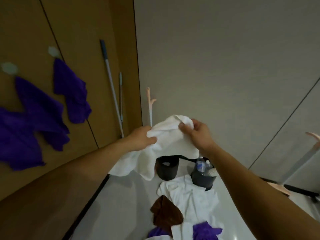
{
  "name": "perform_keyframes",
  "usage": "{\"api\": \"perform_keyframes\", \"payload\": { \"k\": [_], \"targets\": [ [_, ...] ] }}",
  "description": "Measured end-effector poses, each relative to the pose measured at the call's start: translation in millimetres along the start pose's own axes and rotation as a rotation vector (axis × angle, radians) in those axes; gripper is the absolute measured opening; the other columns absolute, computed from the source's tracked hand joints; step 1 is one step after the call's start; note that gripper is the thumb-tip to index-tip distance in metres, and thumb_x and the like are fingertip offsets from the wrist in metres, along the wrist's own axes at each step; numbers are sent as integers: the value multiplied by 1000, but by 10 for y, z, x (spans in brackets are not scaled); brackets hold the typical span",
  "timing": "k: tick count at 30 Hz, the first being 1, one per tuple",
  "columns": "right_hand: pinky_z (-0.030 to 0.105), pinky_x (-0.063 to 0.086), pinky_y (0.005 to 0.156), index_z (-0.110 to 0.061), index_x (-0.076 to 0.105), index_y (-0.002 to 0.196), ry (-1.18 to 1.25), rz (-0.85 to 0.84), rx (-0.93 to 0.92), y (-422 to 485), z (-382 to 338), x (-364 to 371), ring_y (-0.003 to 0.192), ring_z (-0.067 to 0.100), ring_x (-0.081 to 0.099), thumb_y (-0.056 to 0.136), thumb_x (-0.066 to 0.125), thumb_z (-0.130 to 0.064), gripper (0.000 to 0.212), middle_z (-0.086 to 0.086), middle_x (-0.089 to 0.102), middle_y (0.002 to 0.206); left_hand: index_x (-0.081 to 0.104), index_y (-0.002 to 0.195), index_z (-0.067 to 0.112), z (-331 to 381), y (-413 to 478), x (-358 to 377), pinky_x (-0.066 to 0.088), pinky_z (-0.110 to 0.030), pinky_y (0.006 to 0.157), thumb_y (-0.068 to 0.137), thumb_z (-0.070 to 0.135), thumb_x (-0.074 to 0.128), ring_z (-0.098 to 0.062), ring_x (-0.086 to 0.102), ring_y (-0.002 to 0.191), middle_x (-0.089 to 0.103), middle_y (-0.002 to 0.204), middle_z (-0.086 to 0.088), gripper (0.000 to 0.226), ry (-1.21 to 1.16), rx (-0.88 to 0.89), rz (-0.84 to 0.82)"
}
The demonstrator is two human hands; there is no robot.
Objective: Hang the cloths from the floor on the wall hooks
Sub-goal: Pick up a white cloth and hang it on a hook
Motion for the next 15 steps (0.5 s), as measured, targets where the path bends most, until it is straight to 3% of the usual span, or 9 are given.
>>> {"api": "perform_keyframes", "payload": {
  "k": [3, 7, 10, 12, 15],
  "targets": [
    [28, 55, 70, -21, 71, 97, -5, -155, -123, -6, -432, 207, 81, 15, 70, 90, 58, -51, 34, -1, 73, 88, 50, 105, 39, 283, -182, -151, 42, -17, 66, 85, 42, 67, 0, 57, 90, 57, 98, 21, 26, -123, 103, 141],
    [28, 57, 71, -19, 71, 97, 2, -230, -252, -37, -729, 333, 82, 9, 70, 82, 69, -51, 35, -3, 74, 91, 58, 88, 31, 479, -379, -410, 50, -33, 74, 89, 33, 60, -11, 62, 84, 63, 88, 10, 3, -243, 160, 317],
    [17, 53, 55, -24, 70, 96, -118, -396, -182, -48, -663, 226, 73, 4, 70, 66, 86, -43, 39, -10, 74, 84, 61, 85, 24, 505, -584, -676, 50, -31, 66, 91, 32, 52, -13, 61, 74, 65, 83, 1, 14, -389, 84, 472],
    [16, 51, 54, -23, 72, 89, -235, -475, -109, -62, -518, 176, 70, 7, 70, 69, 84, -36, 27, -9, 73, 83, 63, 84, 24, 515, -700, -833, 49, -27, 64, 93, 31, 51, -11, 61, 71, 65, 80, 4, 16, -415, 49, 552],
    [15, 48, 53, -21, 69, 83, -29, -319, -117, -84, -475, 153, 71, 10, 68, 85, 72, -31, 10, -1, 71, 88, 59, 76, 24, 532, -822, -968, 43, -25, 59, 92, 31, 53, -11, 58, 69, 61, 74, 8, 19, -234, -1, 546]
  ]
}}
Point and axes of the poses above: each hand's wrist, its own y-axis towards the middle knuckle, its own x-axis out of the palm, z = x × y, the point moved 2 cm from there along y, towards the middle knuckle
